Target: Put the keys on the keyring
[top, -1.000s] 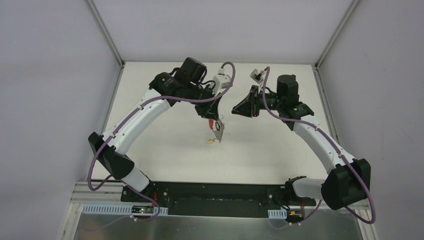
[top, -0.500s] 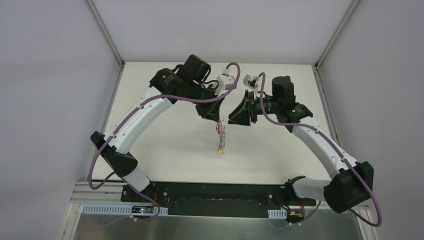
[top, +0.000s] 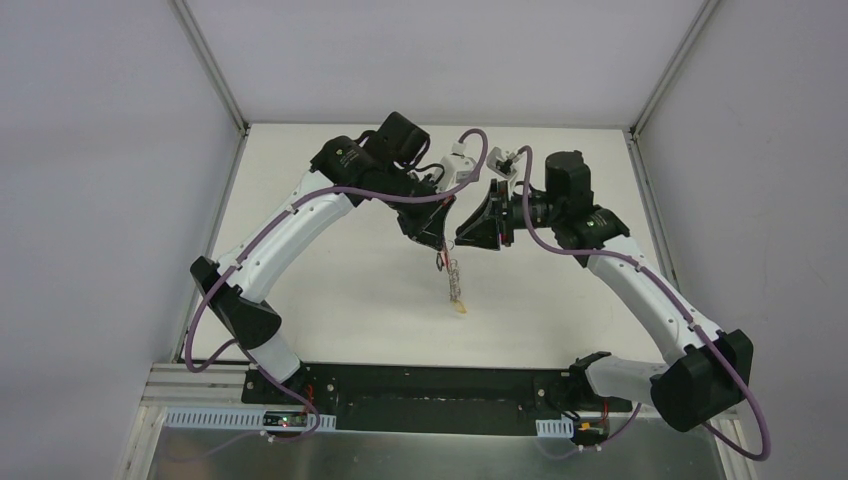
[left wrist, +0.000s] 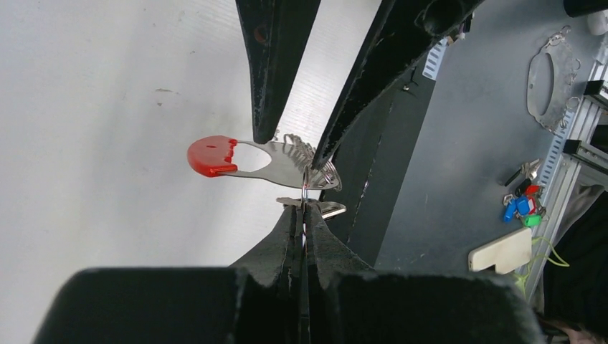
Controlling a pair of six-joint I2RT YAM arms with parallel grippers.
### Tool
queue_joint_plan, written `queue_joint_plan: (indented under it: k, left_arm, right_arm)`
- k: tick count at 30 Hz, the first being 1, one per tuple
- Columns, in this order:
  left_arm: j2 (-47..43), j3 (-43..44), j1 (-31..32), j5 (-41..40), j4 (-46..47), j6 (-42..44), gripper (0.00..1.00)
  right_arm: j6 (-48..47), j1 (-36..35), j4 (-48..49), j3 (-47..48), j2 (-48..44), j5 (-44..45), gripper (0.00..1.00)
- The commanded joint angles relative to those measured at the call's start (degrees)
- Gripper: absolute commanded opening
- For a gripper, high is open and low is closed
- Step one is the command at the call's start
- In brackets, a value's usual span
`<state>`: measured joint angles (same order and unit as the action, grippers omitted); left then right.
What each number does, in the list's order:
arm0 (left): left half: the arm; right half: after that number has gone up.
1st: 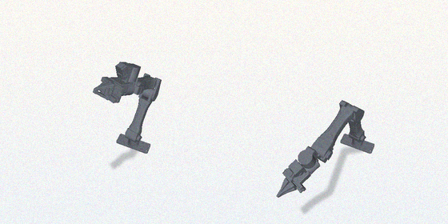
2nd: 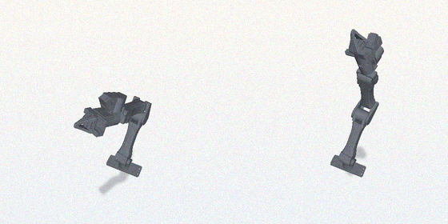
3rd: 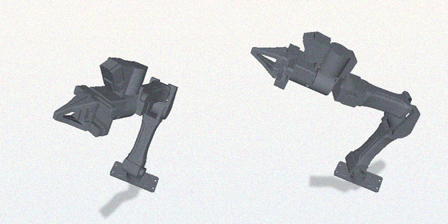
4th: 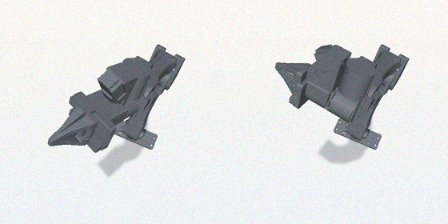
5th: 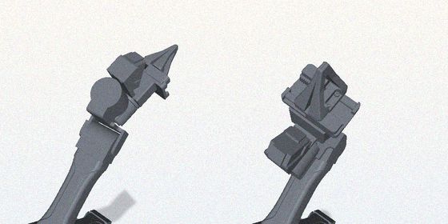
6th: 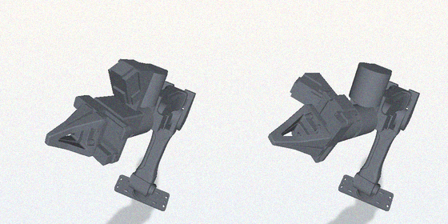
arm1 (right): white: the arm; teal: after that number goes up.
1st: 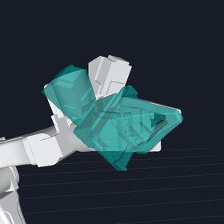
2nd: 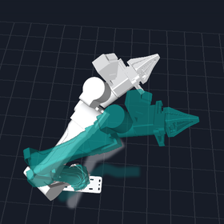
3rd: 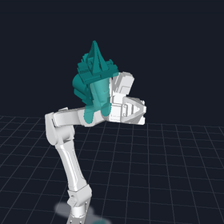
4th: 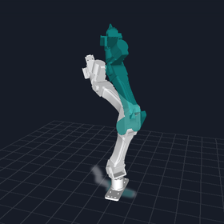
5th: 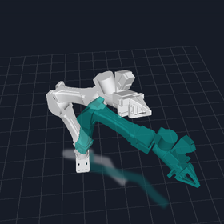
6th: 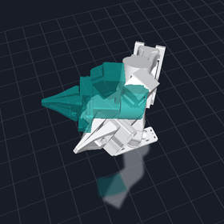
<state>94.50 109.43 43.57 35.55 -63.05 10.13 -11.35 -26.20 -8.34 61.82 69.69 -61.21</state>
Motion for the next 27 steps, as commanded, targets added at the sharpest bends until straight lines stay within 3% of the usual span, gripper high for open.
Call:
queue_joint_plan:
  k: [1,19,27]
  left_arm:
    - [-0.4,1.5,0.6,3.1,1.4,-1.2,0.0]
    - [0.2,1.4,0.7,5.0,0.4,-0.2,0.0]
    - [0.3,0.8,0.7,5.1,0.3,0.2,0.0]
  right_arm:
    - [0.6,-0.9,2.7,1.1,-0.6,0.4,0.31]
    - [-4.0,-4.0,-2.2,3.7,1.8,-2.0,0.15]
    - [-4.1,-4.1,-2.7,4.4,1.8,-2.4,0.2]
